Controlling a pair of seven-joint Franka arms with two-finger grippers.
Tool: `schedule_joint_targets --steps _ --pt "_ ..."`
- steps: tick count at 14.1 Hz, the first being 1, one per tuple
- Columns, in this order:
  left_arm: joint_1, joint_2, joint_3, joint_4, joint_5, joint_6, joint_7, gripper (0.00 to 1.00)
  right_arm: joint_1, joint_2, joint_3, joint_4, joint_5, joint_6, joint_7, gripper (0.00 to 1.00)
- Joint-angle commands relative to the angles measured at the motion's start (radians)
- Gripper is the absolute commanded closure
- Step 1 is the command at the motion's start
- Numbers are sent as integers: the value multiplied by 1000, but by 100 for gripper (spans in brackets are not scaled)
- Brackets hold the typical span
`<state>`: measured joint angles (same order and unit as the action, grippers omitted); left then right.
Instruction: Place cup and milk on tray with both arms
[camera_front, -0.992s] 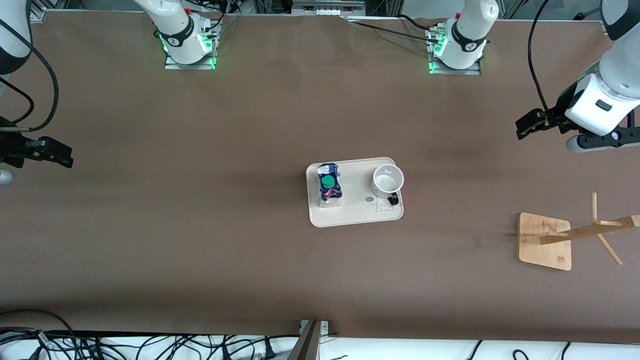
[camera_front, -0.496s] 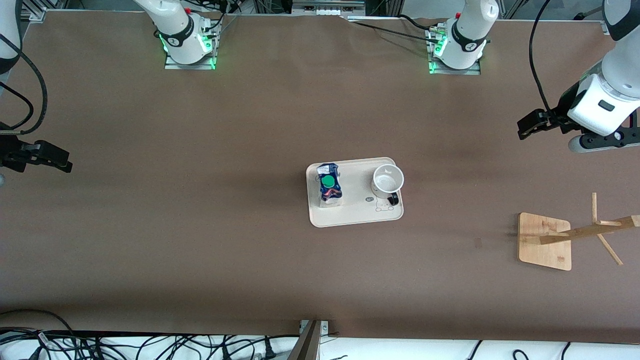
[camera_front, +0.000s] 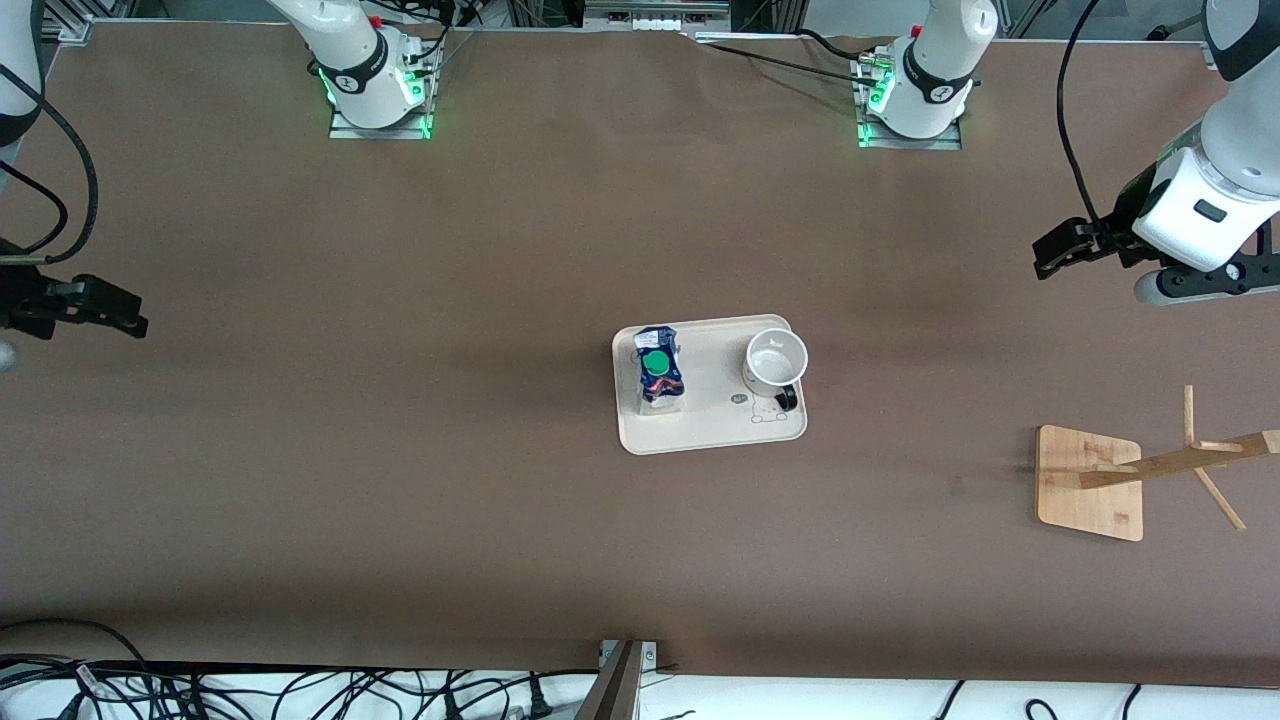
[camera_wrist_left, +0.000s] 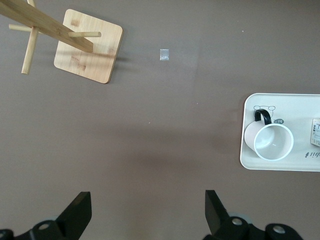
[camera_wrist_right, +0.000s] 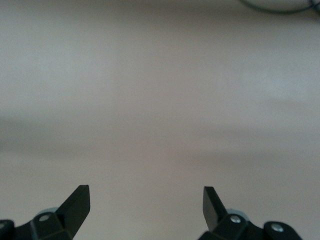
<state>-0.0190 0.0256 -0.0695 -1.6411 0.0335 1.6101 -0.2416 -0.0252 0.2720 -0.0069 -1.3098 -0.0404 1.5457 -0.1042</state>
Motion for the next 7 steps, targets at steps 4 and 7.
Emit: schedule_joint_targets --steps 4,7 --pt "10 -15 -6 -9 -14 8 21 0 -12 -25 -1 15 -9 -114 -81 0" --pt "10 -15 -6 -8 -14 8 21 0 -10 -25 1 15 -9 -118 -72 0"
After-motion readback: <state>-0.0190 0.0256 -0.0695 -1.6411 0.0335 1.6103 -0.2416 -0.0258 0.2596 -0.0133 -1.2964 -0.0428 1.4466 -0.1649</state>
